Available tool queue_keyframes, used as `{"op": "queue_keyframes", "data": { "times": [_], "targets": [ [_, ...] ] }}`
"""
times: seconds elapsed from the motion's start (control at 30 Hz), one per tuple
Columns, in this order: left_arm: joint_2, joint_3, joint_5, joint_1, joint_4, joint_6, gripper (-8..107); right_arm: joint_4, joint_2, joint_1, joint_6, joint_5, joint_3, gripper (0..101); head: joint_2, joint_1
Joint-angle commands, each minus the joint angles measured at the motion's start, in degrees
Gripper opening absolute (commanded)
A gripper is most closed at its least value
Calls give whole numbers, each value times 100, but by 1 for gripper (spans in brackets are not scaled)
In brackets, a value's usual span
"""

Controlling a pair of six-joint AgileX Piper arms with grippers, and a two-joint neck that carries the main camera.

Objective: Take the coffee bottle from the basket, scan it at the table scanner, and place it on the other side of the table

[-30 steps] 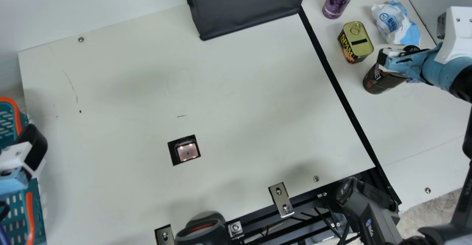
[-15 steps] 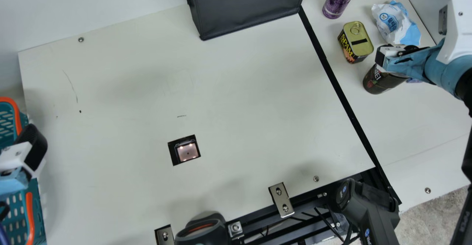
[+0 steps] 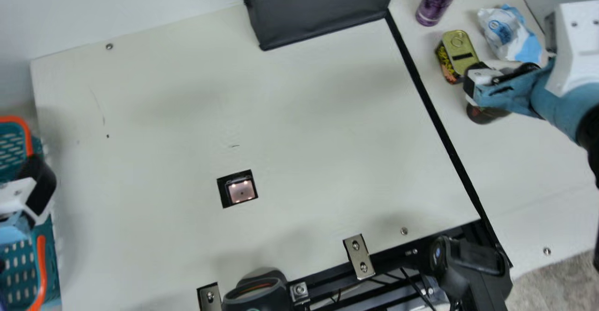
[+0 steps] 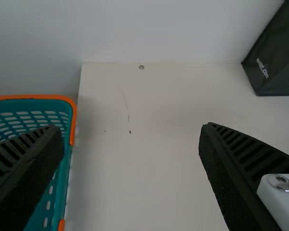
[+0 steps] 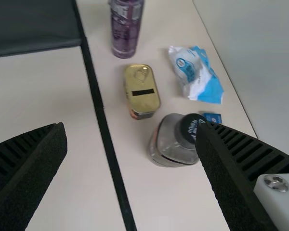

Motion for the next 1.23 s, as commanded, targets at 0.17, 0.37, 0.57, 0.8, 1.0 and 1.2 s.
{"op": "queue_keyframes", "data": {
  "times": [0.17,0.37,0.57,0.8,1.0,1.2],
  "targets": [
    [-186,-425,758,82,222,-93,90,-166,-174,768,368,334,-273,95,1194,-166],
    [-356,-781,1360,152,412,-179,90,-305,-329,1370,677,612,-509,95,1591,-166],
    [-484,-1010,1669,200,534,-245,90,-445,-483,1971,986,889,-745,95,1591,-166],
    [-482,-1053,1822,200,561,-245,90,-607,-664,2672,1346,1213,-1020,95,1591,-166],
    [-482,-1053,1822,200,561,-245,90,-728,-799,3196,1615,1455,-1226,95,1591,-166],
    [-482,-1053,1822,200,561,-245,90,-737,-818,3200,1615,1484,-1230,95,1591,-166]
  ]
}}
